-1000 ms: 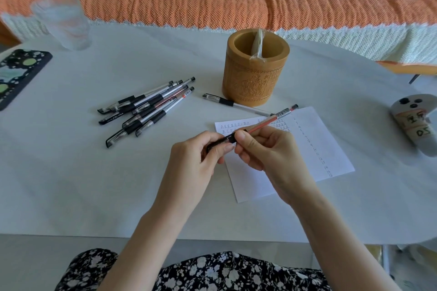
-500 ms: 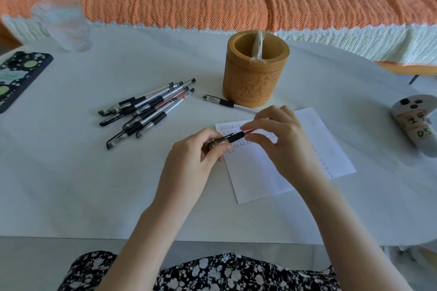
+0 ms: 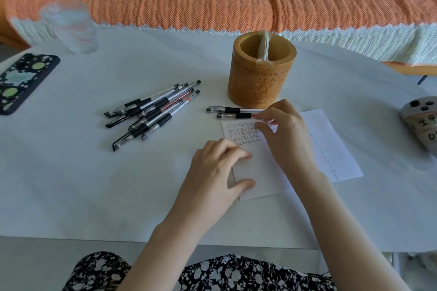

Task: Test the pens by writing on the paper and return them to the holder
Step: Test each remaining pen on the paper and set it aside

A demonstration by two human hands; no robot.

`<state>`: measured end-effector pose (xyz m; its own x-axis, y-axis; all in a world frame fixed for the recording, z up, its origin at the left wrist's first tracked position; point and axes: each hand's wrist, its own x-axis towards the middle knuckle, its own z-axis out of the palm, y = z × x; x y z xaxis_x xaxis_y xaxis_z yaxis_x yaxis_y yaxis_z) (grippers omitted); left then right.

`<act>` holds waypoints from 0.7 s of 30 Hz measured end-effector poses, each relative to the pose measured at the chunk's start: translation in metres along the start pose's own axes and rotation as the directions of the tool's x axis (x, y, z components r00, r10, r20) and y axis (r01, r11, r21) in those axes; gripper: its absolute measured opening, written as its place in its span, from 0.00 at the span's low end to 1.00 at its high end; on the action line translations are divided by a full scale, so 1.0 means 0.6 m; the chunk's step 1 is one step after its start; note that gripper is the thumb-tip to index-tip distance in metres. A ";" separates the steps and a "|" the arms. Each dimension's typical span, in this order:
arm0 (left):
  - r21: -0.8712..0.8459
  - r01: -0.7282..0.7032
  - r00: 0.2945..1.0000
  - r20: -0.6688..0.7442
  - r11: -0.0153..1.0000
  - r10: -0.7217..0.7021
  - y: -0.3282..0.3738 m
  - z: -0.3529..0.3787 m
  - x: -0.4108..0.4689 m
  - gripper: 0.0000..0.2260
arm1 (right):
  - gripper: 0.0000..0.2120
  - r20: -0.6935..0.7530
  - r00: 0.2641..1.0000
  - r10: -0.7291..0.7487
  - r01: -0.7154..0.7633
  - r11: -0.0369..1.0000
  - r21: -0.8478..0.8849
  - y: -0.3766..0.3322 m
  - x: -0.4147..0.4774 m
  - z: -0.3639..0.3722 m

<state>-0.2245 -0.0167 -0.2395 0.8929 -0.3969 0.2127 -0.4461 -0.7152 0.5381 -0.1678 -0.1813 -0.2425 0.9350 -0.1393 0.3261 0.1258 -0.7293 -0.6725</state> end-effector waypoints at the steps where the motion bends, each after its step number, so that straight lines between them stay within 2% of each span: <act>1: -0.001 -0.007 1.000 0.007 1.000 0.007 -0.002 0.002 0.000 0.16 | 0.05 -0.004 1.000 -0.004 0.004 1.000 -0.004 0.001 -0.001 0.001; 6: -0.048 -0.007 1.000 0.022 0.999 0.008 -0.002 0.000 -0.004 0.14 | 0.05 -0.026 0.998 -0.054 0.051 0.992 -0.117 0.002 -0.008 0.000; 11: -0.062 0.030 0.997 -0.066 0.998 -0.034 -0.016 -0.015 0.004 0.10 | 0.05 -0.036 0.997 -0.072 0.070 0.995 -0.066 -0.003 -0.019 -0.006; 13: -0.023 0.082 0.981 -0.176 0.996 -0.085 -0.035 -0.029 0.011 0.09 | 0.04 -0.011 0.998 -0.069 0.069 0.997 -0.020 -0.009 -0.027 -0.007; 16: -0.001 0.236 0.916 -0.335 0.972 -0.223 -0.071 -0.051 0.016 0.09 | 0.04 0.024 0.997 -0.078 0.077 0.996 0.050 -0.017 -0.038 -0.004; 18: -0.026 0.324 0.872 -0.380 0.946 -0.309 -0.090 -0.062 0.014 0.10 | 0.05 0.032 0.995 -0.097 0.093 0.991 0.091 -0.023 -0.042 -0.004; 21: -0.026 0.372 0.854 -0.383 0.928 -0.353 -0.101 -0.066 0.011 0.12 | 0.05 0.037 0.994 -0.105 0.099 0.986 0.136 -0.031 -0.044 -0.007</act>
<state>-0.1889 0.0467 -0.2386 0.9431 0.1339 0.3042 -0.0802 -0.7966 0.5992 -0.1962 -0.1668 -0.2357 0.9283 -0.0375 0.3699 0.2614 -0.6416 -0.7211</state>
